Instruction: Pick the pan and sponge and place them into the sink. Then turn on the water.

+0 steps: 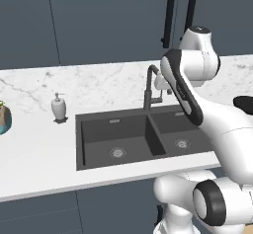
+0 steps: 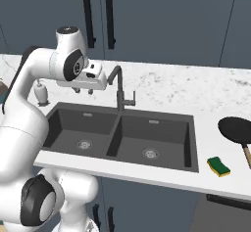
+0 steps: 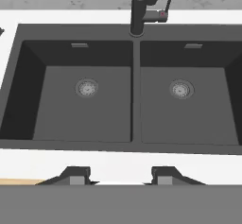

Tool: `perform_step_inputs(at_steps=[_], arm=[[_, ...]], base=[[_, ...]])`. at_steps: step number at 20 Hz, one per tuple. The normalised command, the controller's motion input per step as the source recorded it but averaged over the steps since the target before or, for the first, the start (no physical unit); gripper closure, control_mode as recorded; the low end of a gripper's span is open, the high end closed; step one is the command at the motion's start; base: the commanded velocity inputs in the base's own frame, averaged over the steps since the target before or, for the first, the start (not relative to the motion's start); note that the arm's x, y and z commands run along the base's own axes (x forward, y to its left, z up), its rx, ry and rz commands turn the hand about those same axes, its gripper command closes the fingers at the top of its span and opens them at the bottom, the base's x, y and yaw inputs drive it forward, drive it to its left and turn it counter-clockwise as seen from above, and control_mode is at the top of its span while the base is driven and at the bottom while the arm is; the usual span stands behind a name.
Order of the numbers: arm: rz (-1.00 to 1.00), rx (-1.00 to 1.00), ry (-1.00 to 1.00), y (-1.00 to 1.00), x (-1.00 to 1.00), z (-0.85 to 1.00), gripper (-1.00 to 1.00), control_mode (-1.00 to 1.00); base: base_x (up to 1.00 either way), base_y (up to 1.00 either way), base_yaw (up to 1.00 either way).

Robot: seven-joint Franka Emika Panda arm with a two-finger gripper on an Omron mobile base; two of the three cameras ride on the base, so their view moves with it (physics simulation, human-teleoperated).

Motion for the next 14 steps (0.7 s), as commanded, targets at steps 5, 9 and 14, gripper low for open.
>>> perform_step_inputs(at_steps=[5, 9, 14], arm=[[0.0, 0.0, 0.0, 0.0, 0.0, 0.0, -1.0, 1.0], [0.0, 0.0, 0.0, 0.0, 0.0, 0.0, -1.0, 1.0], [0.0, 0.0, 0.0, 0.0, 0.0, 0.0, -1.0, 1.0]], base=[[0.0, 0.0, 0.0], [0.0, -0.17, 0.0], [0.0, -0.39, 0.0]])
